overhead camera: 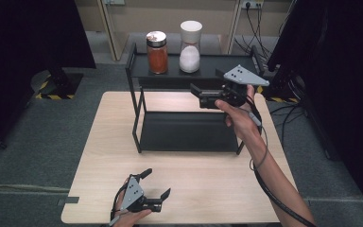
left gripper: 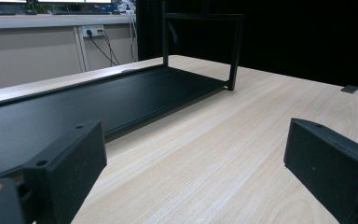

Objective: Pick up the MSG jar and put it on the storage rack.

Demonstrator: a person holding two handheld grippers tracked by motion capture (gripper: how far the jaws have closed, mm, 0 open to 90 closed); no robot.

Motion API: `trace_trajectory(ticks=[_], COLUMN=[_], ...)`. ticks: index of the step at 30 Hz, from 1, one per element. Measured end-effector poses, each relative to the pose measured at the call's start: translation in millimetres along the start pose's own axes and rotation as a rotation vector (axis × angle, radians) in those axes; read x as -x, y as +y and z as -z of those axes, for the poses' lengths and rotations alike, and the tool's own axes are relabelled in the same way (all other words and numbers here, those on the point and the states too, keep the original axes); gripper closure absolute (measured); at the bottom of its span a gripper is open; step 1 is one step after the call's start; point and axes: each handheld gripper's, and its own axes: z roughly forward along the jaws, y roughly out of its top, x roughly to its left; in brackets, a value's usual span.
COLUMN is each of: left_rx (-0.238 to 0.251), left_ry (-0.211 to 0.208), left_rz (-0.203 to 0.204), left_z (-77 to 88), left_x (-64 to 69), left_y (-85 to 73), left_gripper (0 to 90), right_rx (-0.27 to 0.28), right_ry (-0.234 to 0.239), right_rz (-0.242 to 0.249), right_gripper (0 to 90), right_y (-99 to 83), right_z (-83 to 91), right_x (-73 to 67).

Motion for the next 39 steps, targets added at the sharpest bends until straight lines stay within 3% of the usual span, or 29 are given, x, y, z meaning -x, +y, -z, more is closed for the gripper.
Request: trace_trajectory(ticks=[6,13,27,39], left_rx=[-0.001,-0.001,-0.001,-0.001], left_ry=[0.0,0.002,0.006,0.01], left_rz=[0.0,0.001,0.001,-0.002], left_z=[-0.3,0.0,0.1,0.6], left_x=[0.1,0.1,0.3,-0.6], left_y=[0.0,0.1,0.2,0.5], left_gripper=[5.0,5.0,5.0,5.0], right_rx=[0.006,0.0,-0.002,-0.004], right_ry=[0.013,0.023,0.068,0.1], right_rz=[-0.003,0.038,0.034,0.037], right_gripper=[0.5,0.5,0.5,0.5], right_y=[-10.4,-26.4,-57.8,-73.6], right_z=[8.2,18.2,39.8,50.5], right_x=[-1.1,-10.2,-12.6,-15.5])
